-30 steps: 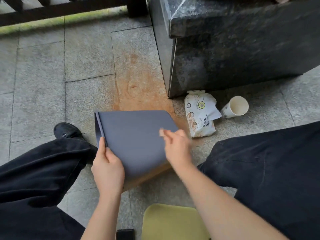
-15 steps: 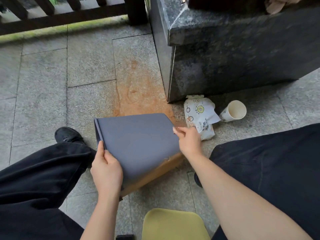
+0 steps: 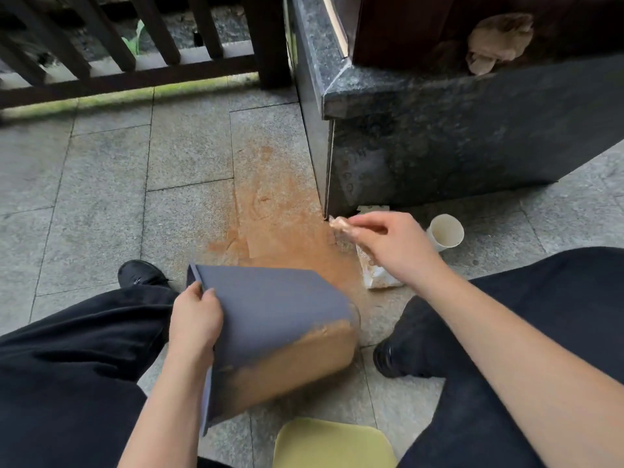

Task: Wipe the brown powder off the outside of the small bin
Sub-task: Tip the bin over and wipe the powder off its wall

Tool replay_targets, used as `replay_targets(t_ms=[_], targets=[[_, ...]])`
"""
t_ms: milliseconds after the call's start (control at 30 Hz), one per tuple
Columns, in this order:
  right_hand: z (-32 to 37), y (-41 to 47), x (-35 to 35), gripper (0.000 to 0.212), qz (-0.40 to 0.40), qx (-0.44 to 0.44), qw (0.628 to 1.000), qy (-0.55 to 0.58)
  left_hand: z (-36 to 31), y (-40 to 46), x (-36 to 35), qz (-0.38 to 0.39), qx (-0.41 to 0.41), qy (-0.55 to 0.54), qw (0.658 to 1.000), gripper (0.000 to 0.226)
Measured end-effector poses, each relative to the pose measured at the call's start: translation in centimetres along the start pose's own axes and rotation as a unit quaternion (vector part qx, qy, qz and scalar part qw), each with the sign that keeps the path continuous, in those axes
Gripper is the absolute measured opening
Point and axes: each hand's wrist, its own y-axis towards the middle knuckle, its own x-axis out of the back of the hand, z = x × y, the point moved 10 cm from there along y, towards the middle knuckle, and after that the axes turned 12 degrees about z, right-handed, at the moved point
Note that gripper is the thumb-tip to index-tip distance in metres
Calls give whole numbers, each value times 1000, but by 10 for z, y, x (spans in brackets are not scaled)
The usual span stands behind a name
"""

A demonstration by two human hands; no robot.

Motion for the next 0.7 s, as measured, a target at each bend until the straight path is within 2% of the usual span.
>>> replay_targets(t_ms=[100, 167, 233, 300, 433, 533, 700], targets=[[-4, -8, 36, 21, -41, -10, 998, 35, -10, 28, 4, 29, 29, -110, 993, 12], [-15, -12, 42, 22, -62, -32, 995, 69, -30, 43, 8, 42, 14, -119, 992, 32], [-26, -14, 39, 24, -68, -48, 993, 81, -52, 49, 10, 56, -46, -56, 996, 46], [-32, -14, 30, 27, -60, -60, 993, 78, -66, 42, 7, 82, -115, 31, 989, 50], [-33, -10, 24, 27, -55, -54, 996, 47, -53, 24, -15, 162, -179, 87, 966, 54], [-33, -4, 20, 26, -47, -57, 996, 56, -48, 25, -13, 150, -181, 21, 972, 57], [-26, 8, 2, 27, -14, -45, 997, 63, -38, 31, -2, 120, -164, -77, 976, 49]])
